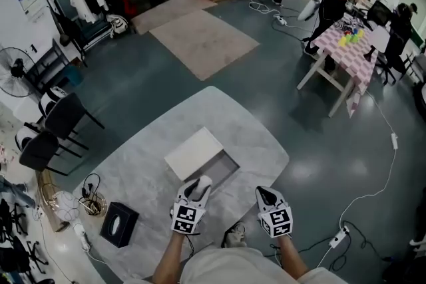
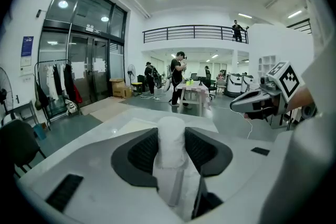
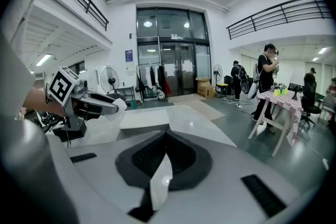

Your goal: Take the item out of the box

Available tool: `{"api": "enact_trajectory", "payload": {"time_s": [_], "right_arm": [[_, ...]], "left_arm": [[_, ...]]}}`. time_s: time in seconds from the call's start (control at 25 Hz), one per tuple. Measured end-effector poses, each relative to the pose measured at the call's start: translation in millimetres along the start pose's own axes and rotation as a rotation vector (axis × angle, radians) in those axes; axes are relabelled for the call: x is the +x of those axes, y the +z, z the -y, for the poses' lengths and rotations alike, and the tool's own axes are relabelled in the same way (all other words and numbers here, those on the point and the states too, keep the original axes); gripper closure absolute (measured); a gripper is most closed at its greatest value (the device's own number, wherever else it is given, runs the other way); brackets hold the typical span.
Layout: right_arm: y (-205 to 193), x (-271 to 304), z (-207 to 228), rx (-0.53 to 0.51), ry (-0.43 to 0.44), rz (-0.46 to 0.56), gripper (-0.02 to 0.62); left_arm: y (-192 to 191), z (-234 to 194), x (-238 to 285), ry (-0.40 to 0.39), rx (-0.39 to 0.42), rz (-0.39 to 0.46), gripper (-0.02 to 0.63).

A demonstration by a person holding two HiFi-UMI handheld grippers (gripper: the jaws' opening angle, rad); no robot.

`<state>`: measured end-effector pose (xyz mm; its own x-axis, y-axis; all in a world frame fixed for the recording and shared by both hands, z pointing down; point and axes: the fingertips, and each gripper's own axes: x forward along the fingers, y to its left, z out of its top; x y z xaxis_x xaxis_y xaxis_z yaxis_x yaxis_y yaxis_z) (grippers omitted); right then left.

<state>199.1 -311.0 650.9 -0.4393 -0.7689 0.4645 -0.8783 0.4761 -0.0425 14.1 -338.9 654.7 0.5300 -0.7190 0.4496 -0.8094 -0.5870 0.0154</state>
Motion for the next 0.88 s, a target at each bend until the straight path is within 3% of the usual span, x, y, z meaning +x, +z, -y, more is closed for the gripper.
{"api": "enact_trajectory", "payload": {"time_s": [0.88], "right_arm": [[80, -34, 18, -0.084, -0.072, 0.196, 0.594]], "left_arm": [[73, 16, -17, -0.031, 0.010, 0.197, 0.443]]}}
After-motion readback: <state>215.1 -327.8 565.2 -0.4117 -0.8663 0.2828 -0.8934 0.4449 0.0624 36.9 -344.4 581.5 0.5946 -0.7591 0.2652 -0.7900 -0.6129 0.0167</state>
